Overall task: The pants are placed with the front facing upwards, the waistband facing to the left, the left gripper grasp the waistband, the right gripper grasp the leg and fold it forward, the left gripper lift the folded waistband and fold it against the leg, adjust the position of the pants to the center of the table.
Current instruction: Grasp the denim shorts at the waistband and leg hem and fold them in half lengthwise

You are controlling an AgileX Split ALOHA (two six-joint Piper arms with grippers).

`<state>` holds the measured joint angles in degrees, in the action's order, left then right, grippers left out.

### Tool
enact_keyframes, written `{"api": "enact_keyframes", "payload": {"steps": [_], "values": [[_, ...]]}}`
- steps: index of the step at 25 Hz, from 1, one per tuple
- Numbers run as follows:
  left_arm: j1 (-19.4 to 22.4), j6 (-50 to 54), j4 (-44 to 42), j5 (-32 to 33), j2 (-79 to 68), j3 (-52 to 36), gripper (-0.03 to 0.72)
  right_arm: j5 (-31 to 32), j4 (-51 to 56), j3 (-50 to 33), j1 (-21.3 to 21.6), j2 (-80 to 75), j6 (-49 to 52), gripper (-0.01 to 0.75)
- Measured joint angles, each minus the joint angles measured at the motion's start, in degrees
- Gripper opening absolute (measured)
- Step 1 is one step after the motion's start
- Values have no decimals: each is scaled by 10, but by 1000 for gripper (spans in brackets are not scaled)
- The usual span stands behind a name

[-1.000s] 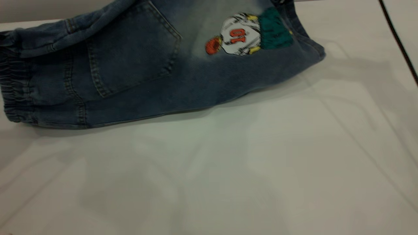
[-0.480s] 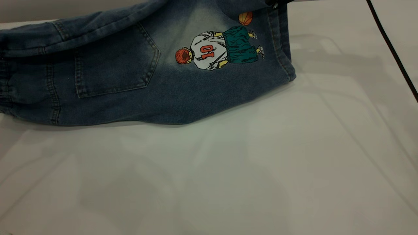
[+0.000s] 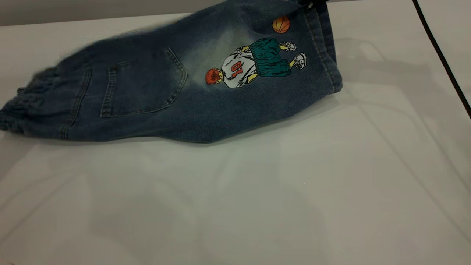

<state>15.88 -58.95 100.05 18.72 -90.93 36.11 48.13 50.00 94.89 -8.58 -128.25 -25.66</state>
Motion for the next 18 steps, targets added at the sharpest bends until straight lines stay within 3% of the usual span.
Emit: {"api": "enact_keyframes", "payload": {"steps": [5, 8, 13, 18], "values": [[0, -29, -1, -1, 0, 0, 489, 3, 0, 0, 0, 0, -4, 63], [0, -14, -30, -1, 0, 0, 489, -2, 0, 0, 0, 0, -19, 116], [14, 50, -146, 5, 0, -8, 489, -14, 13, 0, 0, 4, -46, 335], [96, 186, -311, 62, 0, -11, 489, 17, 69, 0, 0, 4, -95, 510]]}}
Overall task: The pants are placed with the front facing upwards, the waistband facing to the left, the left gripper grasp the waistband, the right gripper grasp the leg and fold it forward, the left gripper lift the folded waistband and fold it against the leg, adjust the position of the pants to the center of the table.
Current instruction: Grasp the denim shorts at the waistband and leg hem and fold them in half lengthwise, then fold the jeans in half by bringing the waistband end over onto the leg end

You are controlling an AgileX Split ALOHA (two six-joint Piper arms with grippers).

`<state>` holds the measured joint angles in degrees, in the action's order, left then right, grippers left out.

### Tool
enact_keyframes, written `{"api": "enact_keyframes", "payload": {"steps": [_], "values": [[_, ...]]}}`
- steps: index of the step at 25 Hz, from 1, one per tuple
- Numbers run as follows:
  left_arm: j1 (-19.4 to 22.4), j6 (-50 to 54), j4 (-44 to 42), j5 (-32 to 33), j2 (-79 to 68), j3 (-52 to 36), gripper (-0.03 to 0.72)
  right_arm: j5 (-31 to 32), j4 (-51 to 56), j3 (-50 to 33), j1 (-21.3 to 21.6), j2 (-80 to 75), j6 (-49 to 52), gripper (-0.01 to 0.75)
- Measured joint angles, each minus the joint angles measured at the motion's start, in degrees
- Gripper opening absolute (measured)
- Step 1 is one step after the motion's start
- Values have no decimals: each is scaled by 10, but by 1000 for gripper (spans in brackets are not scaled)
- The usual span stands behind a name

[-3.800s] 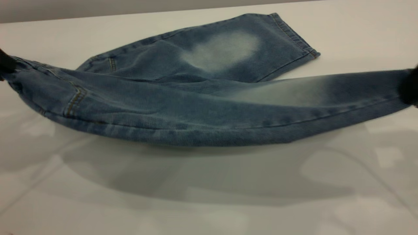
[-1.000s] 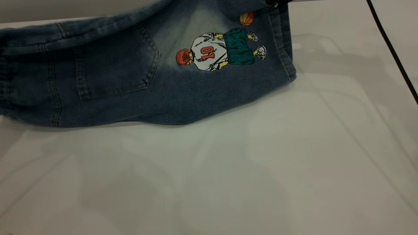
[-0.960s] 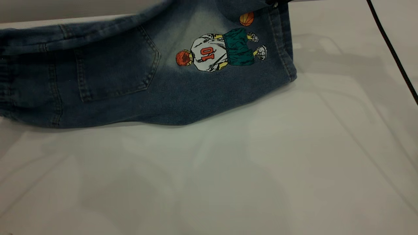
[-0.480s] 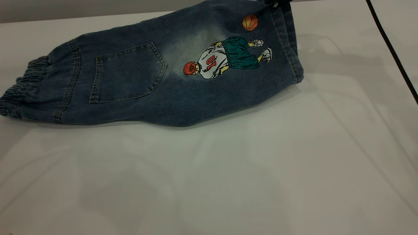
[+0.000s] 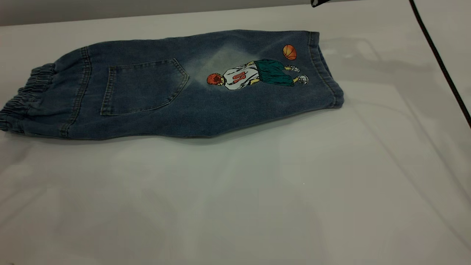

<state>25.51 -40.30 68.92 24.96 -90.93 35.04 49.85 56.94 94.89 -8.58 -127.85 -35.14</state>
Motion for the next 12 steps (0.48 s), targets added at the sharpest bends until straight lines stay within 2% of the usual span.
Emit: {"api": "enact_keyframes", "payload": {"steps": [5, 7, 9, 12], "values": [[111, 69, -146, 82, -26, 22, 489, 15, 70, 0, -6, 0, -45, 545], [149, 68, -174, 122, -49, 42, 489, 24, 76, 0, -6, 0, -48, 548], [168, 47, -186, 148, -79, 64, 485, 29, 75, 0, -8, -1, -56, 548], [173, -5, -171, 194, -139, 112, 478, 29, 74, 0, -10, -1, -67, 548]]}}
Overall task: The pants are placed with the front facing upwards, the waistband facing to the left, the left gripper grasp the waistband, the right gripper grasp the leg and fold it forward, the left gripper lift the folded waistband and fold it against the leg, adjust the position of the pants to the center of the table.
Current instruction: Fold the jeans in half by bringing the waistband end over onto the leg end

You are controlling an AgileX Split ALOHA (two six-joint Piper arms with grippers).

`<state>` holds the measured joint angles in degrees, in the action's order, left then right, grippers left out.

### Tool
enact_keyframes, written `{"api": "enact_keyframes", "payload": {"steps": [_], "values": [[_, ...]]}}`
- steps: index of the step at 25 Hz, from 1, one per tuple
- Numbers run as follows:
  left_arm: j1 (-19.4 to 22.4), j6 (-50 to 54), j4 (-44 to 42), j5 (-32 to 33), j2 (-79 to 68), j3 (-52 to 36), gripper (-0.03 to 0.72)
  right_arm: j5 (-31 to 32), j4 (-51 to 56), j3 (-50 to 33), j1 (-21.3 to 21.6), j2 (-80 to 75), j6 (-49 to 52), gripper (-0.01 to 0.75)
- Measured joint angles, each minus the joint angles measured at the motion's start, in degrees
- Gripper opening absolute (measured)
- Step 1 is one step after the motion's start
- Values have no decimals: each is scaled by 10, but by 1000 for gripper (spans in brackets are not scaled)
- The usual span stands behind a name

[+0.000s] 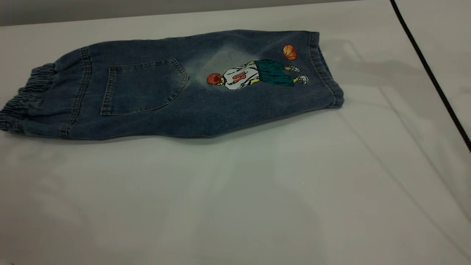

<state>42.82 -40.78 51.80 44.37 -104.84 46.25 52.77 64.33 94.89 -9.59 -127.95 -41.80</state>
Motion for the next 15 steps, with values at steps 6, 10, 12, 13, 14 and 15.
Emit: {"api": "enact_keyframes", "payload": {"steps": [6, 10, 12, 13, 14, 15], "values": [[-1, 0, 57, 113, -111, 108, 476, -2, 1, 0, -2, 0, -6, 548], [-1, 28, 18, 128, -140, 139, 476, -3, 1, 0, -2, 0, -6, 548], [-6, 30, 2, 131, -146, 139, 476, -6, 1, 0, -2, 0, -8, 548], [-10, 30, 1, 137, -148, 139, 476, -6, 1, 0, -2, 0, -8, 548], [-16, 33, 1, 139, -151, 139, 476, -7, 1, 0, -2, 0, -8, 548], [-22, 34, 1, 137, -154, 139, 476, -7, 1, 0, -2, 0, -8, 548]]}}
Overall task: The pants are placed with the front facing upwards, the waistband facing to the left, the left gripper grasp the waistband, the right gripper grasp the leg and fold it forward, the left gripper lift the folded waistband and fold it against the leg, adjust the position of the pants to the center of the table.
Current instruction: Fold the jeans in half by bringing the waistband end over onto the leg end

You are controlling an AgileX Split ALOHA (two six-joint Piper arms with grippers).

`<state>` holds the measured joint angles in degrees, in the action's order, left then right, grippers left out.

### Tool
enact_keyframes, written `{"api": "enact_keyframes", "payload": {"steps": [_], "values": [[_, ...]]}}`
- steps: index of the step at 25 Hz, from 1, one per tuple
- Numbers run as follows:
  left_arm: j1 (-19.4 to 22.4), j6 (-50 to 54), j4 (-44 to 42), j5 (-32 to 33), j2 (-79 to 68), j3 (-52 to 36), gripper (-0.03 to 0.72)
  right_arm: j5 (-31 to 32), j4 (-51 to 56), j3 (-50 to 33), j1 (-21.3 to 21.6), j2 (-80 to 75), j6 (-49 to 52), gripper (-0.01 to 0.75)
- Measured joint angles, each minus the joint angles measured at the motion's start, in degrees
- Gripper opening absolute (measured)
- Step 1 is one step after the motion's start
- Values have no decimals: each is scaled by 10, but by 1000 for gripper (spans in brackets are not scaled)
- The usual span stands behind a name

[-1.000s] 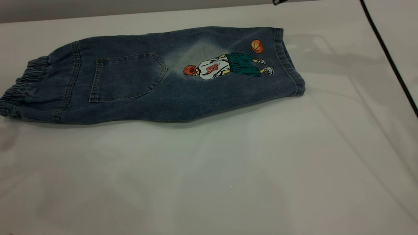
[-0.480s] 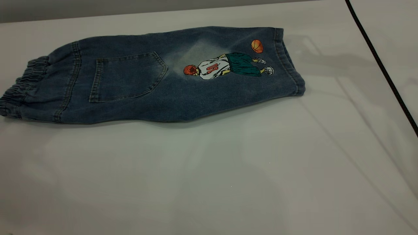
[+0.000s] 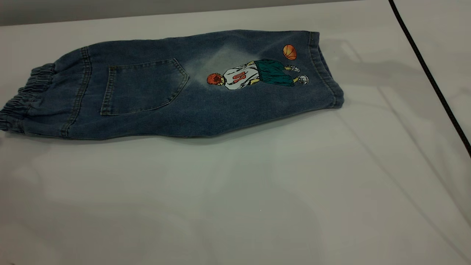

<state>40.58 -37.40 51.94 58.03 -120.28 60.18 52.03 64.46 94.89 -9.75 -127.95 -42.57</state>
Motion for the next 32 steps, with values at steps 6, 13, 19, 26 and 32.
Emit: {"api": "enact_keyframes", "payload": {"steps": [6, 13, 19, 26, 32], "values": [[-45, 0, 7, -75, -4, 0, 476, -1, -1, 0, 0, 0, -1, 548], [-60, 1, 36, -87, -30, -1, 476, -1, -1, 0, 0, 0, -1, 548], [-60, -8, 76, -100, -55, -1, 476, -1, -2, 0, 0, 0, -1, 548], [-61, -15, 103, -98, -75, -1, 476, -1, -2, 0, 0, 0, -1, 539], [-77, -32, 123, -112, -78, -1, 475, 0, -2, 0, 0, 0, -1, 539]]}}
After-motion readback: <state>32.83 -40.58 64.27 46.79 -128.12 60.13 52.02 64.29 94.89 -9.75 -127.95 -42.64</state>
